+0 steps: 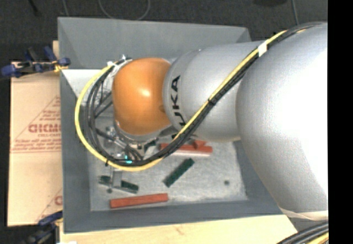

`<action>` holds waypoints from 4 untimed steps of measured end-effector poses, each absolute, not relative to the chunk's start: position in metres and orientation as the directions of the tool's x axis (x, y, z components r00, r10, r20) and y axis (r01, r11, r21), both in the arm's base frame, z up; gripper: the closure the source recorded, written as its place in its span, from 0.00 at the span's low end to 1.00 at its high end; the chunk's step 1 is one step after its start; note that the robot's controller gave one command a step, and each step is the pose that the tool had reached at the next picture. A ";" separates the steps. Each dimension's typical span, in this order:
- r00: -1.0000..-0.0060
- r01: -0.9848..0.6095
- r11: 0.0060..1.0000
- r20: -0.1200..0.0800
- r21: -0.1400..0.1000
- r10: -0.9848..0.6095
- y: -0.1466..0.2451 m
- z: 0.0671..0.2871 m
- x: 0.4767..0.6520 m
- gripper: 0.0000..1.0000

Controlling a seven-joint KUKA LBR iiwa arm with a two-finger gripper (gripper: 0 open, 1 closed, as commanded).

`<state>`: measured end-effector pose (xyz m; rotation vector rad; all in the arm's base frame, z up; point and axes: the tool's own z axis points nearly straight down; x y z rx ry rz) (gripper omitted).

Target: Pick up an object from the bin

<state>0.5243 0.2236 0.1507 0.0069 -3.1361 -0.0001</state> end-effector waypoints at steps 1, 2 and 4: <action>-0.999 0.043 0.999 -0.012 0.005 0.043 0.208 0.070 0.479 0.00; -0.947 0.321 0.947 -0.004 0.002 0.321 0.176 0.101 0.497 0.00; -0.747 0.664 0.747 0.001 -0.002 0.664 0.200 0.070 0.499 0.00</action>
Offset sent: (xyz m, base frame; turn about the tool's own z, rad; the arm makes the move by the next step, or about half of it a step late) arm -0.0489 -0.0148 -0.0807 0.0455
